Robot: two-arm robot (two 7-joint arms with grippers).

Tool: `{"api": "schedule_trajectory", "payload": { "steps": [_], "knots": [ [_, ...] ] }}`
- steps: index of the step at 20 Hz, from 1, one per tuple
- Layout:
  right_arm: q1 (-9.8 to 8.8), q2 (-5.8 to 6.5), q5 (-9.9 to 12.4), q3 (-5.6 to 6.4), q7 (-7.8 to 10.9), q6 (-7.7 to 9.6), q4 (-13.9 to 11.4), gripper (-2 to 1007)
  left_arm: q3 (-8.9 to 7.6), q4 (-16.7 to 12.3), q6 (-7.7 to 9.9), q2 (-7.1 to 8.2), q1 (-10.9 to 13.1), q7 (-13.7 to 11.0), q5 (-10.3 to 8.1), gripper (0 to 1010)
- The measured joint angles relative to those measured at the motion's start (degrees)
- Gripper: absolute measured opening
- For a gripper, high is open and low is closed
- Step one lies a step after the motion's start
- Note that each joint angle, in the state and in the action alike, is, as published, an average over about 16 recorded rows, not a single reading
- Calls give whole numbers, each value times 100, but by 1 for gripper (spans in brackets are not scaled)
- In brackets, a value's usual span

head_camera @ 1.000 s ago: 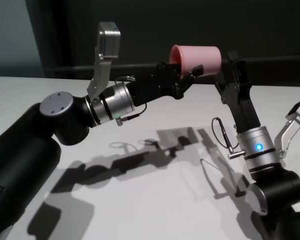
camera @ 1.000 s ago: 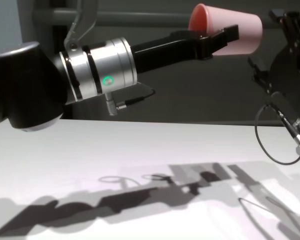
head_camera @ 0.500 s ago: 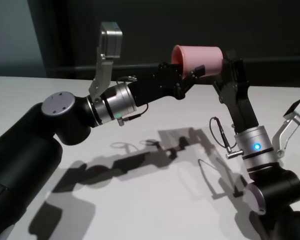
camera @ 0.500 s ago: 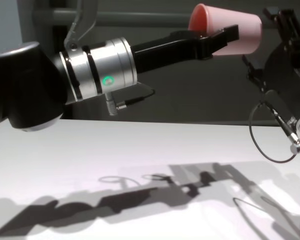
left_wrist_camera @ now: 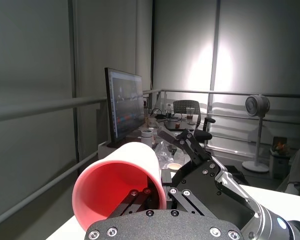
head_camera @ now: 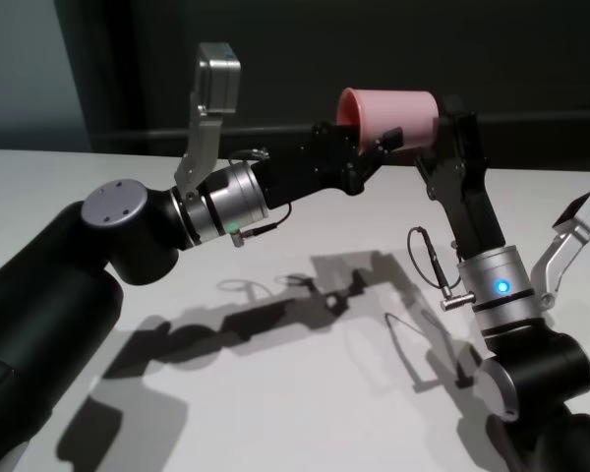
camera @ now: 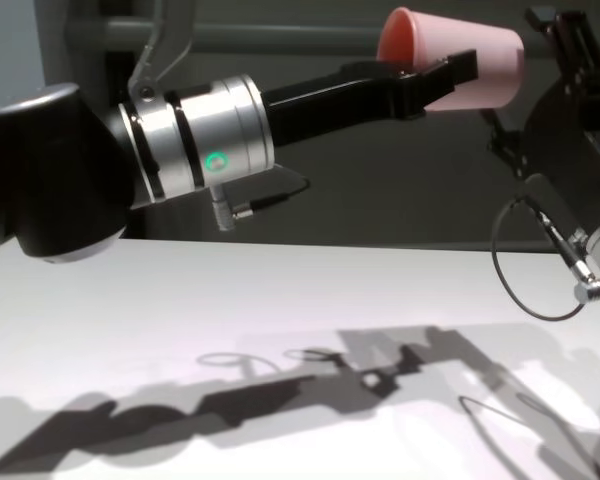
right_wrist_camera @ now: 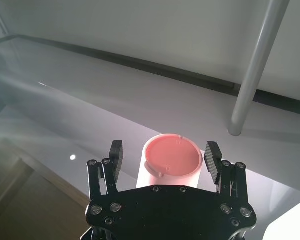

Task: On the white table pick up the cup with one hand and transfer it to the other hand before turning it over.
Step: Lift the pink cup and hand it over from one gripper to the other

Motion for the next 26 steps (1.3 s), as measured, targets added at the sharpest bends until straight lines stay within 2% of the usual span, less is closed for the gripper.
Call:
{"api": "schedule_trajectory", "payload": {
  "steps": [26],
  "knots": [
    [87,26,343,-329,136,-165,196,1002,0,0,0,0,0,0,0,51]
  ]
}}
